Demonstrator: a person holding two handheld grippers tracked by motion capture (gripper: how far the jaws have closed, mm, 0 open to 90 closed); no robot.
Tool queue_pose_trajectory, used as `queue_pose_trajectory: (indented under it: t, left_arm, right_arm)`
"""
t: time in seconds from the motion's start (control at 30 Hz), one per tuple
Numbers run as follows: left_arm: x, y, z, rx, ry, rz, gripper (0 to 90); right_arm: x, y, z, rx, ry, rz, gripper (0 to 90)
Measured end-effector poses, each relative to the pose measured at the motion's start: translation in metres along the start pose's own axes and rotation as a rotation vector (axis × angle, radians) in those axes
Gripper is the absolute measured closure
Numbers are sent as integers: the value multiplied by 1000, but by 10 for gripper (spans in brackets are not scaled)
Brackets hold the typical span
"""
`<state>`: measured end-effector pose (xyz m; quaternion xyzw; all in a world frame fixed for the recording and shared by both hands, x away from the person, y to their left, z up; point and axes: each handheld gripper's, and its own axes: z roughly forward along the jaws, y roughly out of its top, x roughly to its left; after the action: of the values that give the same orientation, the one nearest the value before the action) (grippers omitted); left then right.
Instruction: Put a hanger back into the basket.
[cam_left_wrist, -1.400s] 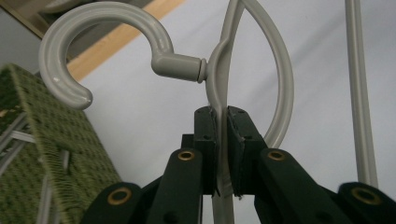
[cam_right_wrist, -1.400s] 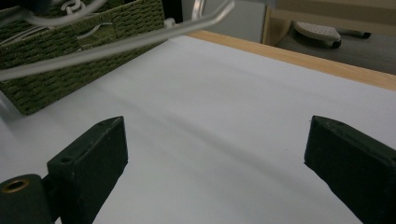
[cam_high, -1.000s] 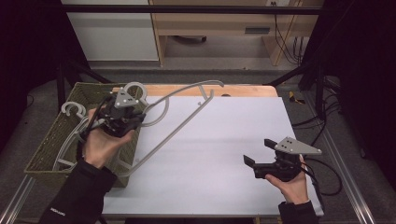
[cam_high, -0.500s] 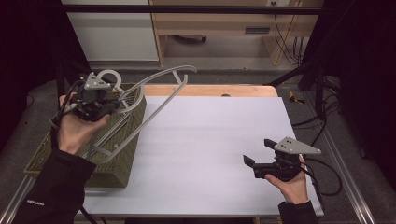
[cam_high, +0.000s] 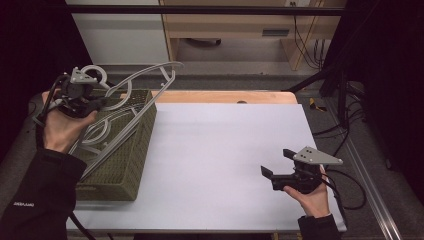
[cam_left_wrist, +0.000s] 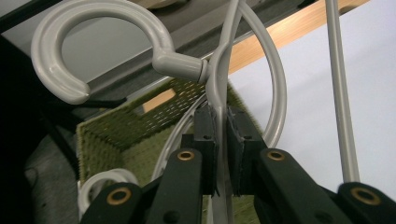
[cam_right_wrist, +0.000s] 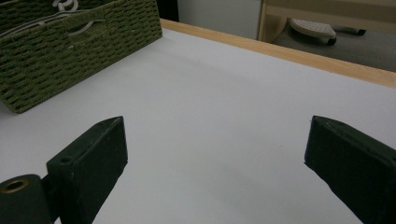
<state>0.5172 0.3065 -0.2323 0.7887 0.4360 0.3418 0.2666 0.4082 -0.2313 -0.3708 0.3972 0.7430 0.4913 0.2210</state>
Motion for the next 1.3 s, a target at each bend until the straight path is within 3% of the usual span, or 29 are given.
queue_pose_trajectory:
  t: [0.33,0.63,1.0,1.3]
  left_arm:
    - [26,-17,15,18,28,-37,829]
    - [37,-33,20,20,32,-37,830]
    - [56,-53,30,51,42,-64,830]
    - [68,-71,33,84,38,-61,830]
  right_arm:
    - [-1,-1,2,7,-7,4,65]
    - [-1,-2,4,16,-8,-1,65]
    - [0,-3,8,30,-10,-2,65]
    - [0,-4,9,38,-12,-2,66]
